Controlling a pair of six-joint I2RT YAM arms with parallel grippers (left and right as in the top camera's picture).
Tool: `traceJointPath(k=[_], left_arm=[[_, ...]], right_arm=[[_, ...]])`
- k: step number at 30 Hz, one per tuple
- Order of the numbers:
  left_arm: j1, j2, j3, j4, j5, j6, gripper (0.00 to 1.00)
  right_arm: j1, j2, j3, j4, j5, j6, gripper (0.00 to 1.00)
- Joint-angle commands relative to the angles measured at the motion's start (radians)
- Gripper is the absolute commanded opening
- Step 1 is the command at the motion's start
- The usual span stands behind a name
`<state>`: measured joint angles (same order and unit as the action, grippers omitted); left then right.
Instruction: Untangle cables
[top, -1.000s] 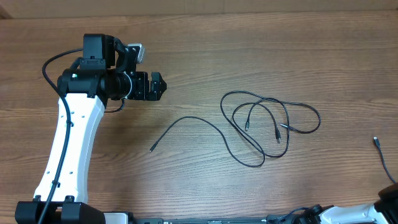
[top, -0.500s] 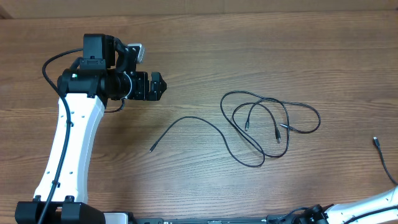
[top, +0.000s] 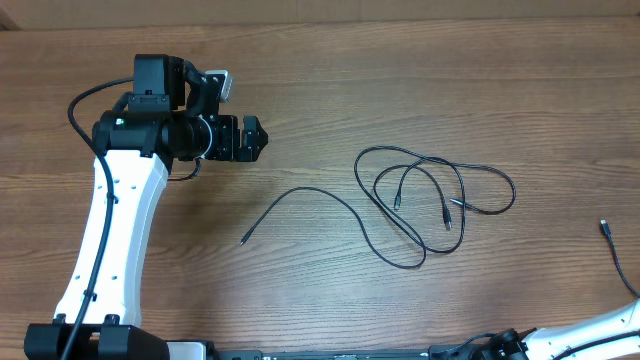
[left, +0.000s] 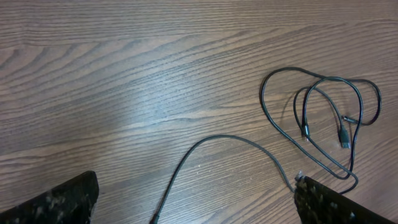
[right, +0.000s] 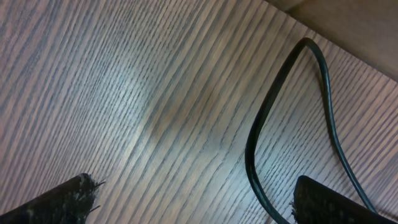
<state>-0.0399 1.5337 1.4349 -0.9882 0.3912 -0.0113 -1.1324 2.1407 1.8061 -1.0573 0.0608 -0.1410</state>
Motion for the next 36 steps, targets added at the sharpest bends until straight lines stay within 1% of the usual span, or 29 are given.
traceJointPath(k=[1, 6, 10, 19, 20, 21, 22, 23, 24, 26, 28, 31, 32, 33, 35, 36], left_arm=[[-0.006, 0.000, 0.008, 0.001, 0.000, 0.011, 1.00], [-0.006, 0.000, 0.008, 0.001, 0.000, 0.011, 1.00], [-0.006, 0.000, 0.008, 0.001, 0.000, 0.011, 1.00], [-0.006, 0.000, 0.008, 0.001, 0.000, 0.011, 1.00], [-0.006, 0.000, 0.008, 0.001, 0.000, 0.011, 1.00], [-0.006, 0.000, 0.008, 0.001, 0.000, 0.011, 1.00], [-0.006, 0.000, 0.008, 0.001, 0.000, 0.011, 1.00], [-0.006, 0.000, 0.008, 0.001, 0.000, 0.011, 1.00], [-0.006, 0.000, 0.008, 0.001, 0.000, 0.011, 1.00], [-0.006, 0.000, 0.008, 0.001, 0.000, 0.011, 1.00], [-0.006, 0.000, 0.008, 0.001, 0.000, 0.011, 1.00], [-0.006, 0.000, 0.008, 0.001, 0.000, 0.012, 1.00], [-0.006, 0.000, 0.008, 0.001, 0.000, 0.011, 1.00], [-0.006, 0.000, 0.008, 0.001, 0.000, 0.011, 1.00], [-0.006, 0.000, 0.008, 0.001, 0.000, 0.011, 1.00], [-0.006, 0.000, 0.008, 0.001, 0.000, 0.011, 0.99]], right_arm=[[-0.006, 0.014, 0.005, 0.009, 0.016, -0.018, 1.00], [-0.006, 0.014, 0.005, 0.014, 0.009, -0.018, 1.00], [-0.008, 0.014, -0.038, 0.068, -0.151, -0.017, 1.00], [-0.008, 0.014, -0.124, 0.134, -0.134, -0.013, 0.99], [-0.008, 0.014, -0.131, 0.142, -0.134, -0.013, 0.95], [-0.008, 0.014, -0.136, 0.148, -0.135, -0.012, 0.75], [-0.008, 0.014, -0.138, 0.152, -0.135, -0.005, 0.64], [-0.008, 0.014, -0.138, 0.156, -0.140, 0.016, 0.39], [-0.006, 0.014, -0.138, 0.156, -0.188, 0.017, 0.28], [0.006, 0.014, -0.138, 0.161, -0.297, 0.017, 0.17], [0.041, 0.014, -0.138, 0.164, -0.358, 0.016, 0.11], [0.107, 0.014, -0.138, 0.158, -0.269, 0.003, 0.11], [0.127, 0.014, -0.138, 0.152, -0.225, 0.004, 0.14], [0.155, 0.014, -0.138, 0.148, -0.169, 0.005, 0.26], [0.176, 0.014, -0.135, 0.148, -0.132, 0.005, 0.73], [0.179, 0.014, -0.132, 0.148, -0.133, 0.005, 0.78]])
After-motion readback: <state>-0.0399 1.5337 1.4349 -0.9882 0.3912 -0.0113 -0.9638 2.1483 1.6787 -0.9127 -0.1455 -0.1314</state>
